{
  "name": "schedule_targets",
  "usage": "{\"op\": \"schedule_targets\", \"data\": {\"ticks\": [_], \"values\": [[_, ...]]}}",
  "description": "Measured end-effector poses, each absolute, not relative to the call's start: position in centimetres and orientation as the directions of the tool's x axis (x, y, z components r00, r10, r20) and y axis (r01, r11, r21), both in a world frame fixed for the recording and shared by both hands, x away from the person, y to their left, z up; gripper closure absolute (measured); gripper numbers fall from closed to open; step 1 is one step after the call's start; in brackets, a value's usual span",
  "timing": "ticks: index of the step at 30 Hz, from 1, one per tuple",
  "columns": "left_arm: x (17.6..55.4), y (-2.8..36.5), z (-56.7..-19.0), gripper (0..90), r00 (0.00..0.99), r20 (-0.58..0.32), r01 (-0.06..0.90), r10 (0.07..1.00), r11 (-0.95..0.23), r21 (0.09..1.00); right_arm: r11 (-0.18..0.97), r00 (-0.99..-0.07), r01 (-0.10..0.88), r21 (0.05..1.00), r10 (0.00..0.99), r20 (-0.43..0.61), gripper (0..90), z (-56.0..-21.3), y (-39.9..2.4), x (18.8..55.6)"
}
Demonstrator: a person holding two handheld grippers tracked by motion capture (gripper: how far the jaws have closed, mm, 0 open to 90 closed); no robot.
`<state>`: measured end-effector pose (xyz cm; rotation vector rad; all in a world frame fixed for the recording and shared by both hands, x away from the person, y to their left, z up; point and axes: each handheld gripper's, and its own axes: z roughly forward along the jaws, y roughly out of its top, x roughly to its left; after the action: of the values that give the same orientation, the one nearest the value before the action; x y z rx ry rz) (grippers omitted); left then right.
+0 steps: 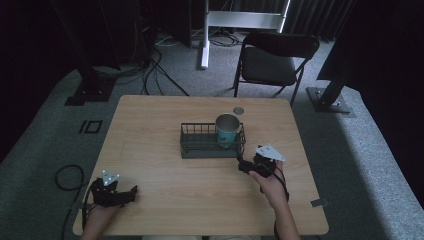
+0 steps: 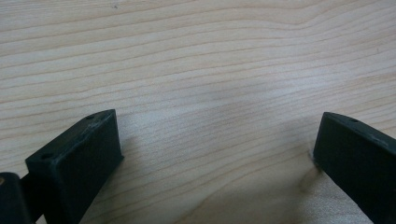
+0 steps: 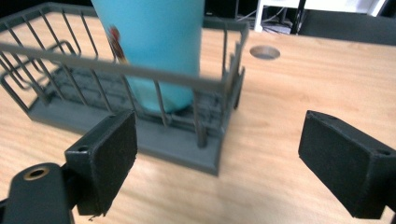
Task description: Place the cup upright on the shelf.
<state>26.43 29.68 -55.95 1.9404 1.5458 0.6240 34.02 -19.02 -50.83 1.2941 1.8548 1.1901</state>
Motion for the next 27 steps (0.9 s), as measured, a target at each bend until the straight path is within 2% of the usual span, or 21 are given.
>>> {"op": "schedule_targets", "data": {"ticks": [14, 27], "values": [[26.4, 29.7, -55.9, 1.4, 0.221, 0.007, 0.707, 0.975, -0.165, 0.688, 0.176, -0.356, 0.506, 0.844, 0.934, 0.019, 11.3, -54.2, -21.4, 32.5], [26.4, 29.7, -56.0, 1.4, 0.221, 0.007, 0.707, 0.975, -0.165, 0.688, 0.190, -0.343, 0.553, 0.811, 0.939, 0.013, 11.3, -54.9, -23.7, 31.4]]}}
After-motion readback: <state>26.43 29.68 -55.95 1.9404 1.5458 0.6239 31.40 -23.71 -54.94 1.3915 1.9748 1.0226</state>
